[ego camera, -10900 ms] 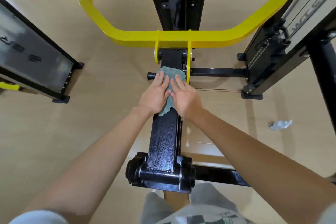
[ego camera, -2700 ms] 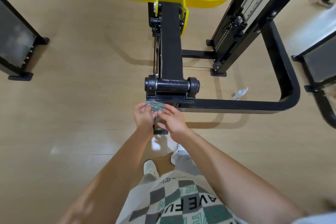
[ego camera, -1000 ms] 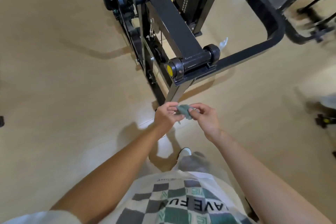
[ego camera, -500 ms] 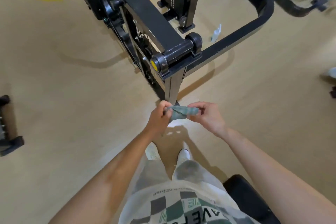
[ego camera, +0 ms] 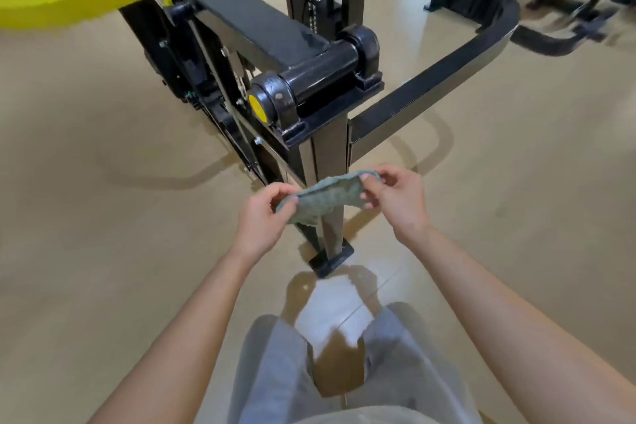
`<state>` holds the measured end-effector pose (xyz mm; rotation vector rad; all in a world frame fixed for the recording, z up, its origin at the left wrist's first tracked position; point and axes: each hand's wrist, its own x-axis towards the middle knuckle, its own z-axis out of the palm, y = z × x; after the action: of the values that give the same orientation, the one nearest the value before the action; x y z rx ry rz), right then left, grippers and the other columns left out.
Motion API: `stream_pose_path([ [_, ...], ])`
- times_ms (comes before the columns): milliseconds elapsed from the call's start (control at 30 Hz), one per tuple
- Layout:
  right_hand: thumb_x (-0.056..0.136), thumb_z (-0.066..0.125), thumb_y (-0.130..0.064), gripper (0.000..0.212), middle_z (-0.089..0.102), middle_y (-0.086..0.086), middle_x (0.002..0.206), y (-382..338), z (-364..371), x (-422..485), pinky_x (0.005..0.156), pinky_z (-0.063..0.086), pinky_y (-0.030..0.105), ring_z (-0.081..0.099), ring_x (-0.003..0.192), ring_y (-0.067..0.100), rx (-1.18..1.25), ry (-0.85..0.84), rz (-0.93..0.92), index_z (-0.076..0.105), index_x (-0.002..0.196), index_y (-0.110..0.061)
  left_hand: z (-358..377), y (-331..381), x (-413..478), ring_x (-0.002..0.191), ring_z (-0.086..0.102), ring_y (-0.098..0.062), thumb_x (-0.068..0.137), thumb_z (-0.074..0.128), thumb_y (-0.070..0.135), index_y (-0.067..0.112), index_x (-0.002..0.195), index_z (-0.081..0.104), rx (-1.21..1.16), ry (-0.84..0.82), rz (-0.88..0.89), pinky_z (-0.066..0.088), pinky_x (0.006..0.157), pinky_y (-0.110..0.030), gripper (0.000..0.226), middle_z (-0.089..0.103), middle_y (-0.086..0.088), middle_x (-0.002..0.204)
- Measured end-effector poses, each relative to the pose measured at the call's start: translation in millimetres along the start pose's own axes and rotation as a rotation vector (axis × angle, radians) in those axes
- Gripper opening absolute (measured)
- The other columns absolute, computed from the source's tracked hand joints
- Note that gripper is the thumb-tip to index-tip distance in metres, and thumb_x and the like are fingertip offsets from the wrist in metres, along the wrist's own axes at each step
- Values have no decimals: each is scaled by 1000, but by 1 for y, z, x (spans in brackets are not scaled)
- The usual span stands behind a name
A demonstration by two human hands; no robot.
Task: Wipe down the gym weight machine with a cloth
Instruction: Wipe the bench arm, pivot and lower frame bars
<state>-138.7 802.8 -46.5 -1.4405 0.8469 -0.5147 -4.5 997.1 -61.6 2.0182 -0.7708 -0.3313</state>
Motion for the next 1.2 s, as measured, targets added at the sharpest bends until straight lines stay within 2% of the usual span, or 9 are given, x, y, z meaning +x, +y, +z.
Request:
stream_pose_path([
  [100, 94, 68, -5, 4, 73, 14, 78, 6, 15, 7, 63, 61, 33, 72, 65, 23, 223, 102, -65, 71, 96, -4, 8, -8, 22, 79, 63, -1, 94, 68, 11, 23, 94, 72, -96, 181, 97, 50, 72, -23, 12, 70, 12, 87],
  [200, 95, 66, -3, 7, 76, 12, 83, 12, 34, 19, 73, 63, 32, 76, 78, 23, 345, 204, -246, 69, 95, -10, 26, -12, 44, 86, 58, -6, 94, 69, 16, 25, 95, 69, -79, 411, 235, 45, 77, -17, 10, 65, 10, 90],
  [333, 94, 67, -4, 12, 71, 7, 95, 19, 58, 42, 84, 61, 37, 74, 92, 16, 319, 254, -523, 58, 101, -6, 45, -15, 73, 86, 51, -17, 92, 72, 24, 22, 97, 75, -90, 728, 320, 44, 79, -23, 6, 52, -2, 88],
  [467, 90, 71, -7, 26, 59, -2, 101, 39, 72, 55, 90, 56, 29, 66, 100, 9, 122, 254, -835, 50, 107, -4, 64, -8, 81, 79, 64, -13, 96, 66, 14, 10, 103, 66, -386, 713, 387, 56, 76, -36, 7, 66, -1, 87],
  [600, 88, 73, -8, 49, 60, 8, 129, 46, 76, 70, 105, 46, 29, 56, 122, 22, -82, 261, -1056, 57, 134, -6, 77, -11, 76, 95, 67, -12, 97, 65, 13, 11, 107, 63, -467, 681, 441, 56, 83, -28, 10, 68, -1, 101],
  [700, 86, 73, -10, 56, 59, 11, 136, 35, 75, 81, 109, 38, 21, 46, 128, 18, -201, 321, -1179, 56, 139, -4, 84, -13, 78, 117, 63, -9, 96, 67, 14, 12, 114, 65, -438, 680, 488, 55, 95, -26, 18, 64, 3, 122],
  [900, 88, 72, -12, 51, 57, 14, 140, 55, 74, 99, 110, 43, 41, 48, 128, 31, -306, 356, -1295, 59, 136, -2, 91, -33, 88, 127, 60, -17, 96, 68, 19, 10, 127, 64, -428, 644, 575, 53, 103, -43, 32, 62, -5, 135],
  [1000, 87, 74, -12, 51, 57, 17, 139, 84, 71, 105, 109, 44, 45, 49, 128, 33, -352, 354, -1323, 61, 134, 0, 98, -52, 82, 129, 57, -12, 95, 70, 15, 9, 129, 66, -361, 638, 597, 53, 103, -39, 35, 61, -4, 136],
  [1200, 83, 80, -11, 53, 56, 18, 139, 149, 73, 100, 112, 37, 25, 51, 125, 29, -377, 326, -1204, 63, 132, -1, 124, -94, 68, 124, 57, -12, 92, 75, 12, 6, 127, 68, -247, 641, 554, 56, 99, -35, 36, 56, -7, 128],
])
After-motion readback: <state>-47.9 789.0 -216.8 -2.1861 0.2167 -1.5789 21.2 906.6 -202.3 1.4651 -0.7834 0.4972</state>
